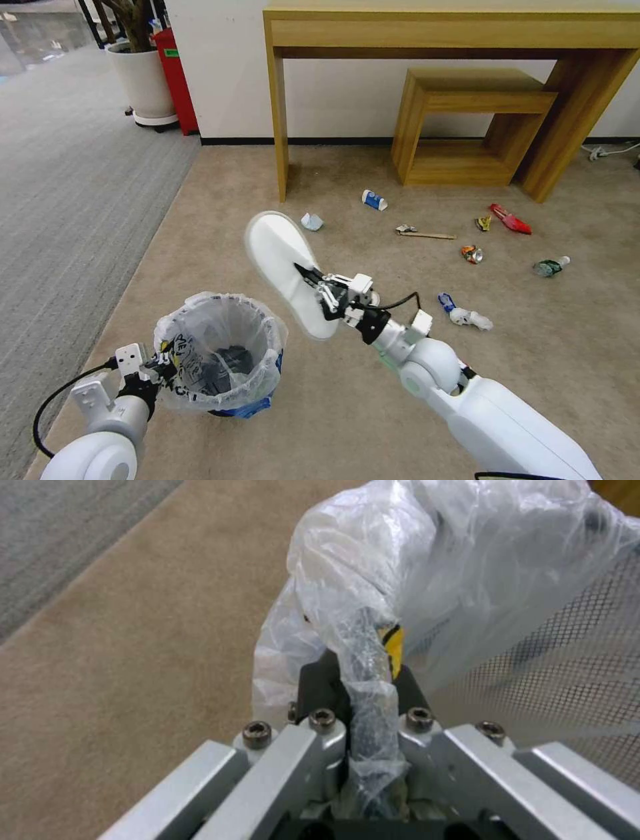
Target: Pick up the trash bin and place the garbage on the floor into it.
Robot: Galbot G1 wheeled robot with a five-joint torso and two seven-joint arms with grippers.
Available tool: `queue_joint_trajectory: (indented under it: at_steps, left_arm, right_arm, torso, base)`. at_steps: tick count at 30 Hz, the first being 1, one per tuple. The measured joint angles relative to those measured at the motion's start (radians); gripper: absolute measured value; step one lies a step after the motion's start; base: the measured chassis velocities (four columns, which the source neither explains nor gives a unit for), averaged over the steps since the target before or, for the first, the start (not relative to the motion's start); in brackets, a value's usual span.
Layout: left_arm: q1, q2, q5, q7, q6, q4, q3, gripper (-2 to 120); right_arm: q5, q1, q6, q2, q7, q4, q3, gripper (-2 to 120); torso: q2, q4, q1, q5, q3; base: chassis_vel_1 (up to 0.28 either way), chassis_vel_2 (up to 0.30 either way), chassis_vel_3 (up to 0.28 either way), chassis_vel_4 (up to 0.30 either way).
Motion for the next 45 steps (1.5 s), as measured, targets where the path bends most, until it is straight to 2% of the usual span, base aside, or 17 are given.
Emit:
queue_joint_trajectory:
  at_steps: [3,4,6,7,11,16,27,38,40,41,44,45]
  left_arm:
    - [0.029,-0.028,0.017,0.002,-0.001,-0.034,-0.011,3]
    - [0.029,-0.028,0.017,0.002,-0.001,-0.034,-0.011,3]
    - [0.032,-0.041,0.027,0.004,-0.001,-0.042,-0.01,3]
    - [0.032,-0.041,0.027,0.004,-0.001,-0.042,-0.01,3]
    - [0.039,-0.05,0.032,0.006,-0.003,-0.046,-0.009,3]
    - [0.041,-0.05,0.03,0.007,-0.004,-0.056,-0.012,3]
    - [0.042,-0.051,0.028,0.008,-0.006,-0.06,-0.011,3]
    - [0.043,-0.046,0.028,0.009,-0.01,-0.061,-0.012,3]
    - [0.043,-0.045,0.027,0.01,-0.011,-0.061,-0.013,3]
    - [0.043,-0.045,0.027,0.01,-0.011,-0.061,-0.013,3]
    - [0.042,-0.044,0.026,0.01,-0.013,-0.061,-0.013,3]
    - [0.042,-0.044,0.026,0.01,-0.013,-0.061,-0.013,3]
  right_arm:
    - [0.02,0.108,0.019,0.054,0.001,-0.031,-0.117,0]
    - [0.02,0.108,0.019,0.054,0.001,-0.031,-0.117,0]
    - [0.032,0.156,0.026,0.113,0.006,-0.057,-0.174,0]
    - [0.032,0.156,0.026,0.113,0.006,-0.057,-0.174,0]
    - [0.02,0.19,0.045,0.195,0.007,-0.13,-0.259,0]
    - [-0.014,0.201,0.072,0.245,0.004,-0.221,-0.327,0]
    - [-0.074,0.201,0.109,0.283,-0.006,-0.321,-0.37,0]
    - [-0.11,0.195,0.132,0.289,-0.009,-0.35,-0.369,0]
    - [-0.116,0.193,0.131,0.284,-0.013,-0.35,-0.361,10]
    - [-0.116,0.193,0.131,0.284,-0.013,-0.35,-0.361,10]
    - [-0.127,0.191,0.13,0.28,-0.015,-0.355,-0.357,27]
    - [-0.127,0.191,0.13,0.28,-0.015,-0.355,-0.357,27]
  torso:
    - [0.0,0.0009,0.0,0.0,0.0]
    - [0.0,0.0009,0.0,0.0,0.0]
    - [0.0,0.0004,0.0,-0.0002,0.0]
    - [0.0,0.0004,0.0,-0.0002,0.0]
    - [0.0,0.0005,0.0,-0.0002,0.0]
    - [0.0,0.0003,0.0,0.0,0.0]
    - [0.0,0.0003,0.0,0.0,0.0]
    - [0.0,0.0003,0.0,0.0001,0.0]
    - [0.0,0.0002,0.0,0.0,0.0]
    - [0.0,0.0002,0.0,0.0,0.0]
    - [0.0,0.0003,0.0,0.0,0.0]
    - [0.0,0.0003,0.0,0.0,0.0]
  base:
    - [0.0,0.0,0.0,0.0]
    - [0.0,0.0,0.0,0.0]
    - [0.0,0.0,0.0,0.0]
    - [0.0,0.0,0.0,0.0]
    - [0.0,0.0,0.0,0.0]
    - [0.0,0.0,0.0,0.0]
    - [0.0,0.0,0.0,0.0]
    - [0.0,0.0,0.0,0.0]
    - [0.0,0.0,0.0,0.0]
    - [0.0,0.0,0.0,0.0]
    - [0.0,0.0,0.0,0.0]
    - [0.0,0.0,0.0,0.0]
